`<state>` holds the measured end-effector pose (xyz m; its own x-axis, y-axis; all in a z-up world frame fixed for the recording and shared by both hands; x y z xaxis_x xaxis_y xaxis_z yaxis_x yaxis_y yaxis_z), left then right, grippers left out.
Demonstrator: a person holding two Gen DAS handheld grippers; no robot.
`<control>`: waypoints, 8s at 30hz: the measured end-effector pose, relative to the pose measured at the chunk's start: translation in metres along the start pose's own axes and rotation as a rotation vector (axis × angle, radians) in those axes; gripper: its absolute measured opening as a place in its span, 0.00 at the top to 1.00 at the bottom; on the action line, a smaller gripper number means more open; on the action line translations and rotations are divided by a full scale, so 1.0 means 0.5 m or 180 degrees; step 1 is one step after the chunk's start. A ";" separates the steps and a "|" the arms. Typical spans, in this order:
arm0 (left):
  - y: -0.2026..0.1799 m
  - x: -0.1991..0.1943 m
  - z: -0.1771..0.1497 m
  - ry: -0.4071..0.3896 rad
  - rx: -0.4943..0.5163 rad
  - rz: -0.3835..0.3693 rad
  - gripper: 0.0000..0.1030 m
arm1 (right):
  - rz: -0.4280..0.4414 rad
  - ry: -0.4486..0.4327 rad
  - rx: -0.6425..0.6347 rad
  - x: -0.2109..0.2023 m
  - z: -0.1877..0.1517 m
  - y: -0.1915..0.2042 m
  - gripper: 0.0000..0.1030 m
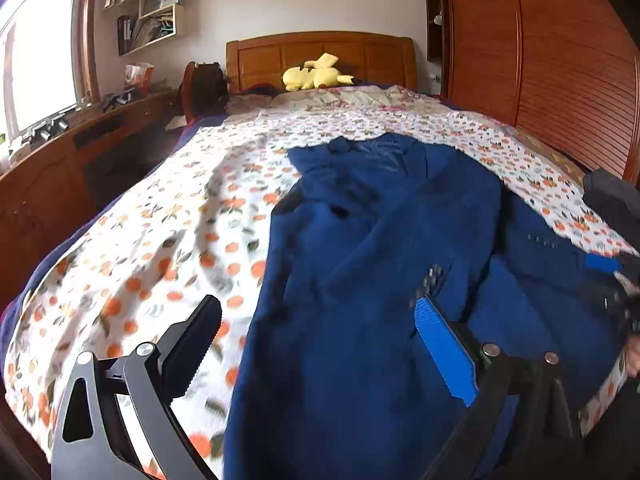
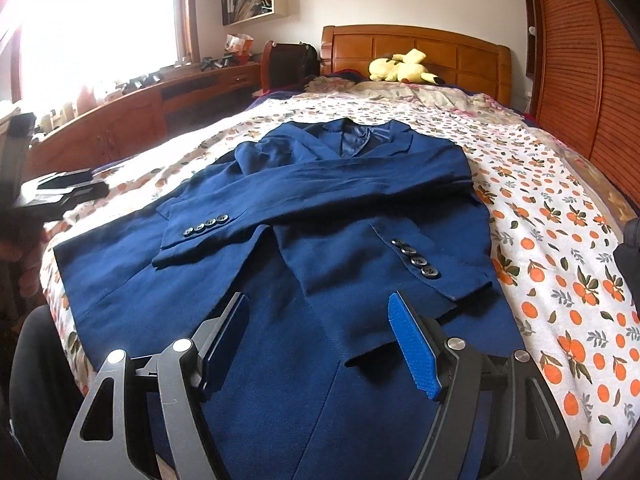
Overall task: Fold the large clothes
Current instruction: 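Fold the held jacket side over the body and open the left tool, then move both open tools to the jacket hem, then close the left tool on the hem while the right tool grasps the hem too, then lift the hem with both tools, fold it toward the collar, release, then grasp the folded jacket edge with the right tool and lift it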
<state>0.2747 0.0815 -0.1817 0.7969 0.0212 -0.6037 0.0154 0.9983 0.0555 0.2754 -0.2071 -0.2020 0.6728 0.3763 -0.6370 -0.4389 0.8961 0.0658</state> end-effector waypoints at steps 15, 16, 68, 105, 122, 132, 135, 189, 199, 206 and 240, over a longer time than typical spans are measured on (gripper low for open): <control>0.050 -0.067 -0.089 0.0047 -0.0094 0.0029 0.02 | -0.0185 0.0012 -0.0175 -0.053 0.006 -0.014 0.33; 0.051 -0.068 -0.093 0.0051 -0.0092 0.0030 0.02 | -0.0235 0.0025 -0.0177 -0.061 -0.001 -0.024 0.33; 0.081 -0.065 -0.206 0.0359 -0.0315 -0.0333 0.45 | -0.0470 0.0542 0.0329 -0.114 -0.174 -0.141 0.55; 0.059 -0.155 -0.042 -0.0100 -0.0414 -0.0577 0.97 | -0.0182 0.0174 0.0439 -0.162 -0.049 -0.149 0.91; 0.049 -0.396 0.245 -0.1073 -0.0503 -0.0692 0.97 | -0.0172 -0.0849 0.0209 -0.397 0.264 -0.094 0.93; 0.032 -0.623 0.399 -0.1664 -0.0348 -0.0634 0.97 | -0.0261 -0.1443 -0.0041 -0.622 0.383 -0.044 0.93; 0.015 -0.695 0.426 -0.1830 -0.0288 -0.0644 0.97 | -0.0274 -0.1580 -0.0095 -0.686 0.398 -0.035 0.93; 0.010 -0.057 0.169 -0.0463 0.0009 -0.0170 0.12 | -0.0669 -0.0088 -0.0099 -0.096 0.124 -0.193 0.70; -0.033 -0.085 0.093 -0.0498 0.0009 -0.0376 0.02 | -0.0905 -0.0161 -0.0259 -0.143 0.097 -0.133 0.37; -0.069 -0.137 0.071 -0.0595 -0.0017 -0.0620 0.02 | -0.0786 -0.0086 -0.0378 -0.159 0.066 -0.057 0.37; -0.117 -0.128 0.023 -0.0446 0.0080 -0.0753 0.02 | -0.0705 0.0258 -0.0822 0.053 0.245 -0.030 0.99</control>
<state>0.2297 0.0213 -0.1372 0.8452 -0.2218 -0.4863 0.2247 0.9730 -0.0533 0.3727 -0.1816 -0.1257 0.7236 0.1501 -0.6737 -0.4307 0.8609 -0.2708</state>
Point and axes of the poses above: each gripper's, at about its wrist camera, not at the fingertips, and x roughly the way its jaws point, y to its left, z to its top, the point moved 7 cm from there along x, roughly the way its jaws point
